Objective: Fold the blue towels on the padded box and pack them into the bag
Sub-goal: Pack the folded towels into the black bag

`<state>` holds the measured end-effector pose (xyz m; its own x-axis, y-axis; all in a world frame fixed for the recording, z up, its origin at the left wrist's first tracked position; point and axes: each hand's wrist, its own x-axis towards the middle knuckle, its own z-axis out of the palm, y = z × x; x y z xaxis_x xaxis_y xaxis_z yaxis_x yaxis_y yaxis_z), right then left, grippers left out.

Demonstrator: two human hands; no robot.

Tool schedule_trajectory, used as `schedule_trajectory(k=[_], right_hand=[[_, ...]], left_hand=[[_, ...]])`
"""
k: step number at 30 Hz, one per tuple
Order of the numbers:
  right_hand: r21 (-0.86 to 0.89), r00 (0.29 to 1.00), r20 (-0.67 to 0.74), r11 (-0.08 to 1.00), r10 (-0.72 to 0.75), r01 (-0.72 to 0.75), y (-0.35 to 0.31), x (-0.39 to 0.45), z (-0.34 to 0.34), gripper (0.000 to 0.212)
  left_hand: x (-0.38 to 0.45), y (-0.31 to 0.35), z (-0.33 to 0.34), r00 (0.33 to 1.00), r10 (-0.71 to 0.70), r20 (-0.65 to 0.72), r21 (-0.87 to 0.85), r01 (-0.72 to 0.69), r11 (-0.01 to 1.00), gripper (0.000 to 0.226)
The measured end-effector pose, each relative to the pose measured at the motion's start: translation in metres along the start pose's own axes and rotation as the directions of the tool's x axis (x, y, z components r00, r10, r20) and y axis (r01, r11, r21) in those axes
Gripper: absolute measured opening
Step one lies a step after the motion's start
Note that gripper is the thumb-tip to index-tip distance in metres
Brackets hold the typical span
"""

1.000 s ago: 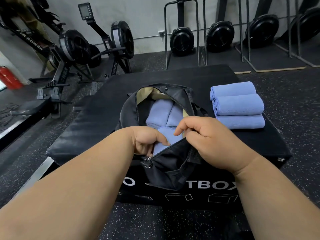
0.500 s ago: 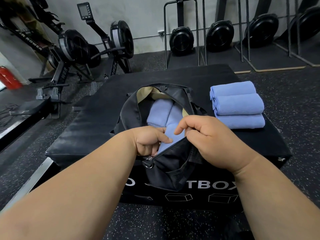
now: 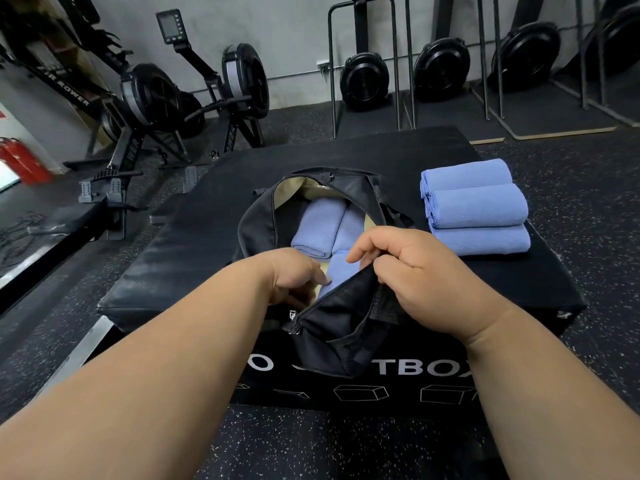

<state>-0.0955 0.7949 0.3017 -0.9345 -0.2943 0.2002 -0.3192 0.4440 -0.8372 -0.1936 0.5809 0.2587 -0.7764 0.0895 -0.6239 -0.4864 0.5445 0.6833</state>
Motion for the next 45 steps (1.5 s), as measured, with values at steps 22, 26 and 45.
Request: schedule_trajectory(k=[22, 26, 45], right_hand=[[0.424, 0.623, -0.676, 0.899, 0.393, -0.107, 0.041, -0.010, -0.054, 0.029], [0.385, 0.579, -0.693, 0.899, 0.430, -0.208, 0.060, -0.018, -0.076, 0.032], [0.361, 0.549, -0.696, 0.887, 0.462, -0.289, 0.107, -0.035, -0.122, 0.029]], left_hand=[[-0.090, 0.108, 0.055, 0.738, 0.604, -0.300, 0.110, -0.602, 0.791, 0.024], [-0.078, 0.125, 0.110, 0.752, 0.643, -0.148, 0.363, -0.563, 0.742, 0.028], [0.040, 0.179, 0.186, 0.961, 0.168, -0.221, 0.069, -0.157, 0.985, 0.056]])
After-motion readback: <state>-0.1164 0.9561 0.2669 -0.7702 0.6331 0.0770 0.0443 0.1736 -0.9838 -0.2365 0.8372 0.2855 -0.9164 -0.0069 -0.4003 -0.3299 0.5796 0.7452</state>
